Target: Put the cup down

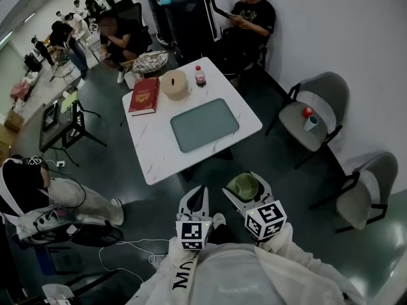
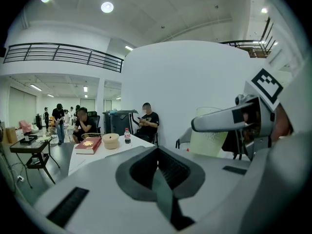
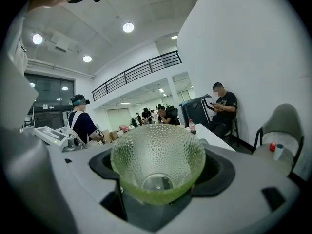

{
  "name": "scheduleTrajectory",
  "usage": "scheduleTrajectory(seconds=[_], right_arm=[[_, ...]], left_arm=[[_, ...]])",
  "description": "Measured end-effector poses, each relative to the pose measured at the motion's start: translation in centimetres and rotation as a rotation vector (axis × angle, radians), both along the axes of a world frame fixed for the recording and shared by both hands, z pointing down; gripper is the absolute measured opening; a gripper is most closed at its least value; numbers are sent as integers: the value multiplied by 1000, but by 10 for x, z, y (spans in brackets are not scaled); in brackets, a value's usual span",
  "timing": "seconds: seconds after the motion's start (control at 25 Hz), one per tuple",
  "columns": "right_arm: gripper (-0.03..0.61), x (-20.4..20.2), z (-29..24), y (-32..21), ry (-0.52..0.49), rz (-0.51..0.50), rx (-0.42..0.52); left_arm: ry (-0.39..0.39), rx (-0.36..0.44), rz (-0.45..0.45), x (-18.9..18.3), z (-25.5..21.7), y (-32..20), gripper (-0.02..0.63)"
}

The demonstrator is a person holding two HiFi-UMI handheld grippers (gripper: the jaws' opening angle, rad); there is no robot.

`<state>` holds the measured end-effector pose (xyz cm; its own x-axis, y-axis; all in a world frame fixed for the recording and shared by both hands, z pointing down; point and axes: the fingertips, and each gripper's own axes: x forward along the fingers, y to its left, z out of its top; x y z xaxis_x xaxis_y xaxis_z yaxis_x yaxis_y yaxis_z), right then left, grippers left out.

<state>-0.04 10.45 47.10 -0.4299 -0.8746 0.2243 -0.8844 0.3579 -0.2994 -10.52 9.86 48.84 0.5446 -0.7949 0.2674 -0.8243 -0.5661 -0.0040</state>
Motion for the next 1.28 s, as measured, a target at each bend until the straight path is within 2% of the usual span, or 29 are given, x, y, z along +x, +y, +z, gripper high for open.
scheduleTrajectory(seconds=[0.52, 1.04, 1.28], right_arm=[[400, -27, -3, -80, 28, 34, 9], [400, -36, -11, -102, 46, 38, 14], [400, -28, -12, -112, 53, 48, 20]], left_arm=[[22, 12, 38, -26, -1, -89, 11], [62, 3, 6, -45, -2, -108, 11], [68, 2, 9, -38, -1, -121, 11]])
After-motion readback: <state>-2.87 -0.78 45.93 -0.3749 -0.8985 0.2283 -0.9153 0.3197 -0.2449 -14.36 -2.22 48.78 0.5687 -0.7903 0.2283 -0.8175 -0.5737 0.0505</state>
